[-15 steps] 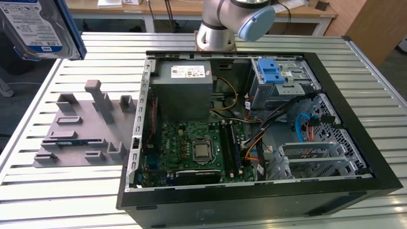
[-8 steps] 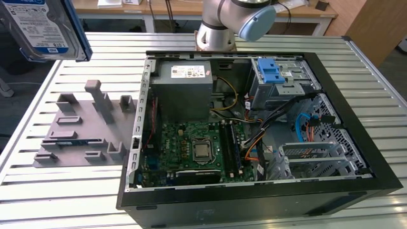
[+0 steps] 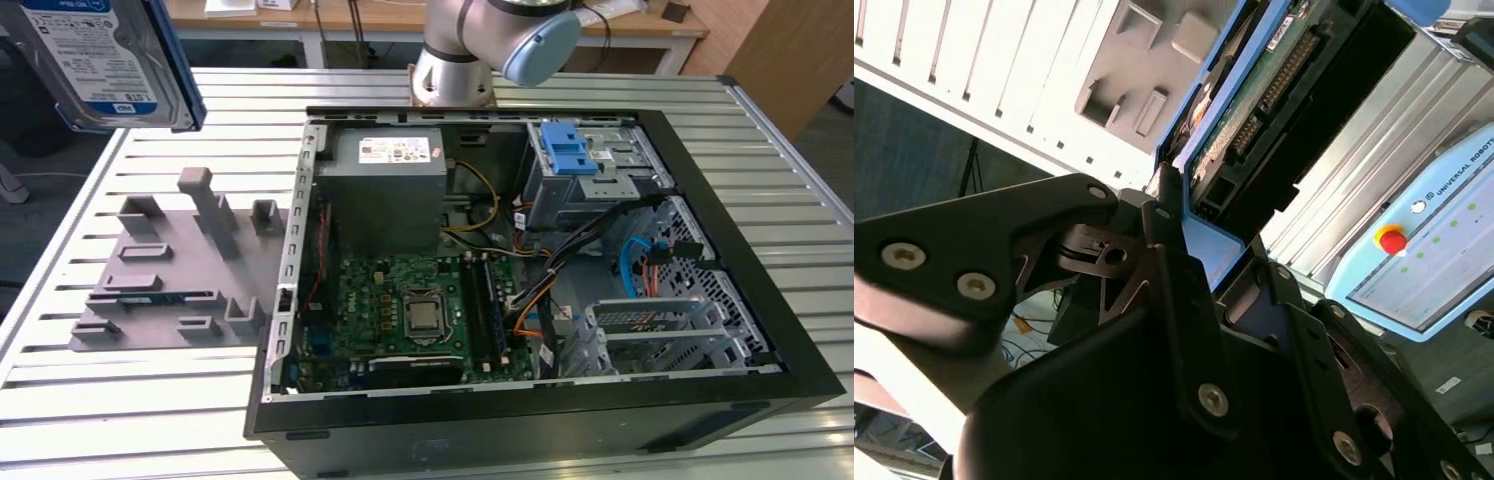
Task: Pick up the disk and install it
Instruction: 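Pick up the disk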
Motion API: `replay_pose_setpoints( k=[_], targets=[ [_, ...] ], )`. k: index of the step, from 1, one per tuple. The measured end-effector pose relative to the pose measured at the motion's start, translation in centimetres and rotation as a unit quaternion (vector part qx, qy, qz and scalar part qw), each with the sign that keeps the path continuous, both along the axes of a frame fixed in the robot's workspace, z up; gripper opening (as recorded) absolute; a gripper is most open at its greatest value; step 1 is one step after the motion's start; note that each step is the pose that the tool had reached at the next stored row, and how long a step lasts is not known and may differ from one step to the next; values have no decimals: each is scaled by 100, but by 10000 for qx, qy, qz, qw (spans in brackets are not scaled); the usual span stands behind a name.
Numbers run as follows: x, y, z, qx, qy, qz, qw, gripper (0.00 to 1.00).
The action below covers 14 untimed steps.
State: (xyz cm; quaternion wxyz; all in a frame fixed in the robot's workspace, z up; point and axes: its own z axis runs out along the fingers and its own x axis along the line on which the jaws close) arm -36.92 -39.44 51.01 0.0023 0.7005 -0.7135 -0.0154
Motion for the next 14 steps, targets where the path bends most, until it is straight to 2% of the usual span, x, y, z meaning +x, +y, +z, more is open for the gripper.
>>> replay_pose_setpoints(
  k=[14],
  targets=[
    [199,-124,-2,-9,0,0,10000,36]
  ],
)
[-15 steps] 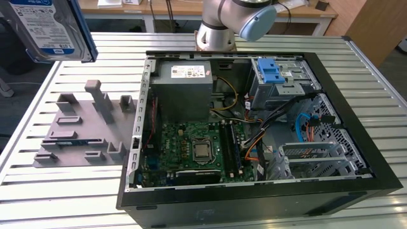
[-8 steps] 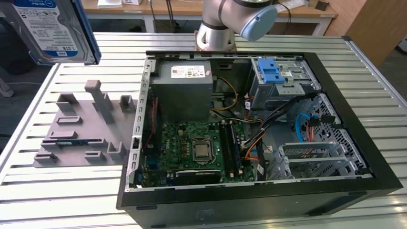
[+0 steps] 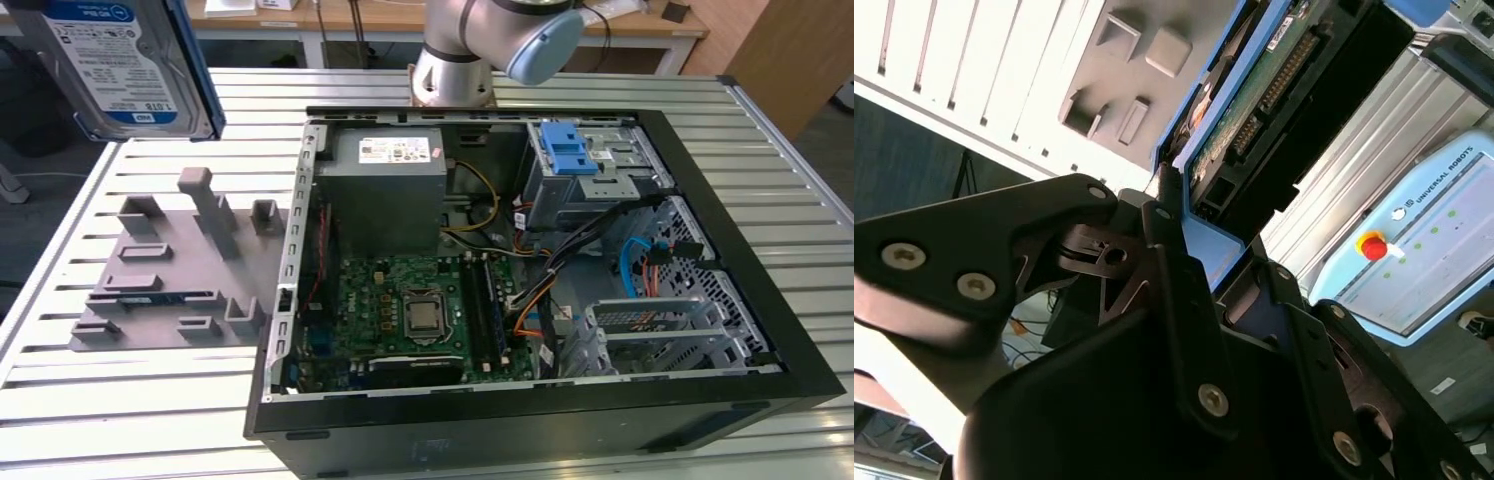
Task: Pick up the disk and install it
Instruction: 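Pick up the disk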
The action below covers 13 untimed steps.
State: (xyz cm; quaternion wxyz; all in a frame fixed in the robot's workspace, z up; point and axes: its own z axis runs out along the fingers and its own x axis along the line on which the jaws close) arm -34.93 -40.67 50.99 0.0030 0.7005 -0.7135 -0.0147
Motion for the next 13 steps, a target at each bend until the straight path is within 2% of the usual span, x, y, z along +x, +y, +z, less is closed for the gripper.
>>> replay_pose_setpoints(
  k=[13],
  targets=[
    [172,-108,-6,-19,0,0,10000,36]
  ],
)
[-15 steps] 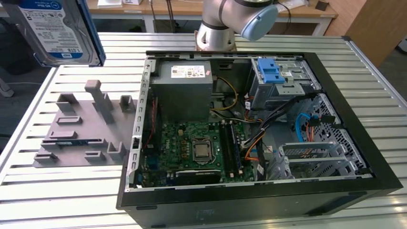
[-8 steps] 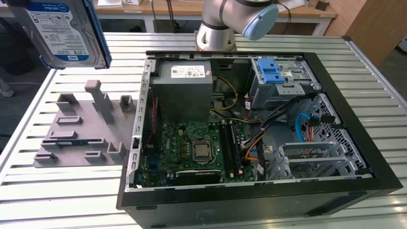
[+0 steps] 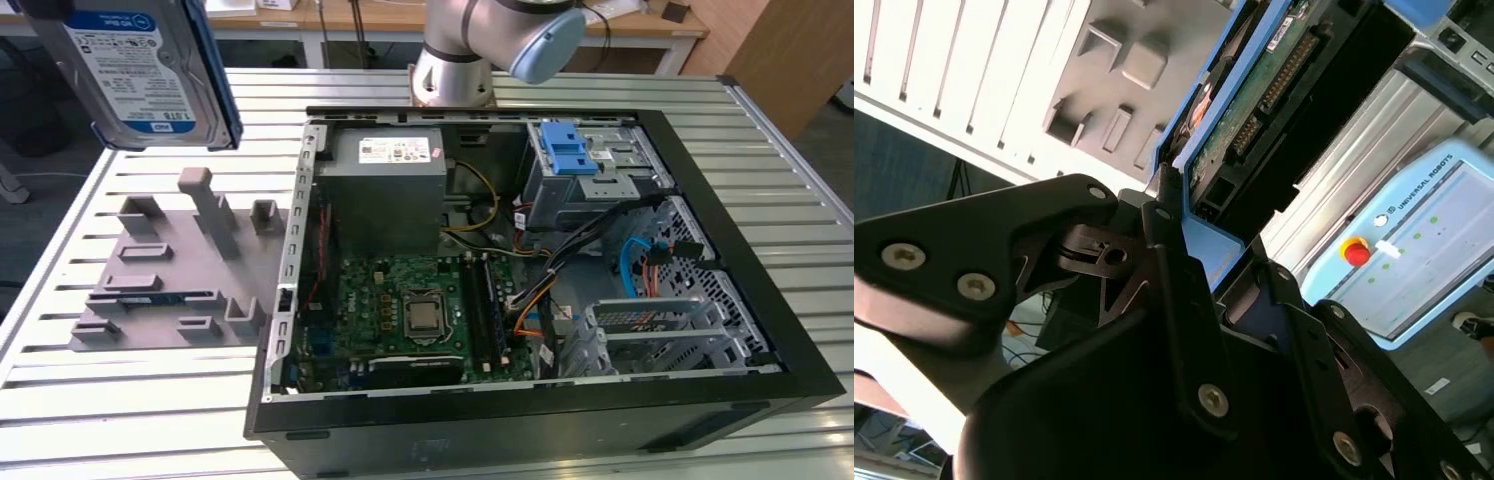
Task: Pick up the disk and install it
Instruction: 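Pick up the disk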
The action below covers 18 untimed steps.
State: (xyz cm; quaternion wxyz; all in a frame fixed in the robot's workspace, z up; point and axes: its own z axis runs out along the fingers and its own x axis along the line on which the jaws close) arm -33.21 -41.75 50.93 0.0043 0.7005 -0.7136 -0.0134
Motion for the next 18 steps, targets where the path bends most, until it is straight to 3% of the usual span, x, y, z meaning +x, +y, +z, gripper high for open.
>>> replay_pose_setpoints(
  k=[7,18],
  targets=[
    [38,-41,-9,-6,0,45,10000,36],
    [136,-199,-16,-6,0,50,10000,36]
  ],
)
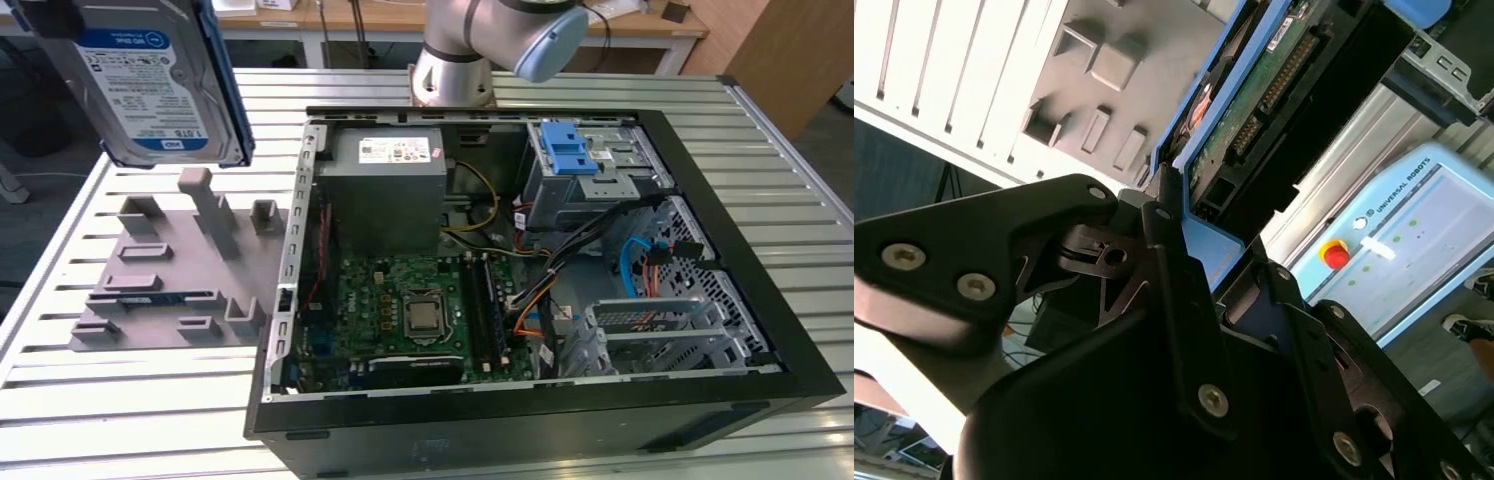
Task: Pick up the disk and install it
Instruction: 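Pick up the disk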
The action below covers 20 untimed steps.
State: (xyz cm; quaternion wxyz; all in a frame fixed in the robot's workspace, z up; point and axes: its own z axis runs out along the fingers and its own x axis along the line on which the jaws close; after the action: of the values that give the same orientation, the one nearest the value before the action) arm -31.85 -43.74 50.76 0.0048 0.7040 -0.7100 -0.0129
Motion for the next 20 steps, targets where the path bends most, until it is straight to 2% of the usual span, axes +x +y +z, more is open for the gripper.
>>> replay_pose_setpoints(
  k=[11,20],
  targets=[
    [178,-69,-4,-1,0,0,10000,36],
    [321,-83,-10,-3,0,0,10000,36]
  ],
)
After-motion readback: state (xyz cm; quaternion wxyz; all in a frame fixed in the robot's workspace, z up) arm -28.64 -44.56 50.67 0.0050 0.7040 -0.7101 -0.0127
